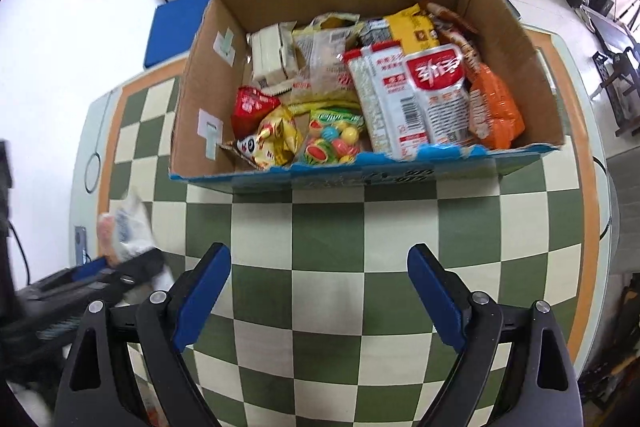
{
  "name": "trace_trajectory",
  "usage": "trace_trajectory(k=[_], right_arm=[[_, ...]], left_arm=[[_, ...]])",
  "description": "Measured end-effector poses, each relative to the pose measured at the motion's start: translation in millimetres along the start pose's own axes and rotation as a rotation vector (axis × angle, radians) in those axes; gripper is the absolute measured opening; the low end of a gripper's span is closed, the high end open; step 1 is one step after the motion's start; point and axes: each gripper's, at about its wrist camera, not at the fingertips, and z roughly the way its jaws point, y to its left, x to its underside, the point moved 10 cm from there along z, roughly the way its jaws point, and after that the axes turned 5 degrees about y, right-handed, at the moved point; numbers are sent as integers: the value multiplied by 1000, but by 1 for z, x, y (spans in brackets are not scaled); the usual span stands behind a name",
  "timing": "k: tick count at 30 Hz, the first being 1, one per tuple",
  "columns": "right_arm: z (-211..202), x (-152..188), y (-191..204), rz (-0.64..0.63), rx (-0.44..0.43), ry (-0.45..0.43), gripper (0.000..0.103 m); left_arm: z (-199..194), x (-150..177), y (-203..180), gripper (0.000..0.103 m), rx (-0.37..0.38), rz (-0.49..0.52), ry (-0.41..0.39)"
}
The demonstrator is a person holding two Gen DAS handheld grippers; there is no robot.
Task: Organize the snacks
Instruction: 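Lift the oat-cookie packet with the left tool and carry it over the box, then open the left tool to drop the oat-cookie packet into the box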
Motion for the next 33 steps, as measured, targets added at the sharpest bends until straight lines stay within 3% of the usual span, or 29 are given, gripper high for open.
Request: trace_trajectory(k=[4,9,15,23,33], right_arm=[[-22,-15,-17,32,-15,-33,92],[-32,-51,-44,64,7,-56,92],[-15,-96,-79,109,56,-36,92],[18,-116,-103,150,82,33,92],[45,-115,-107,131,106,89,92]], left_arm=[[-24,-42,-17,70,40,45,-31],[-15,-98,-48,70,44,106,-23],[35,-145,-65,71,45,115,79],[82,-167,-72,71,8,118,158],[127,-158,-64,71,-92,153,240]])
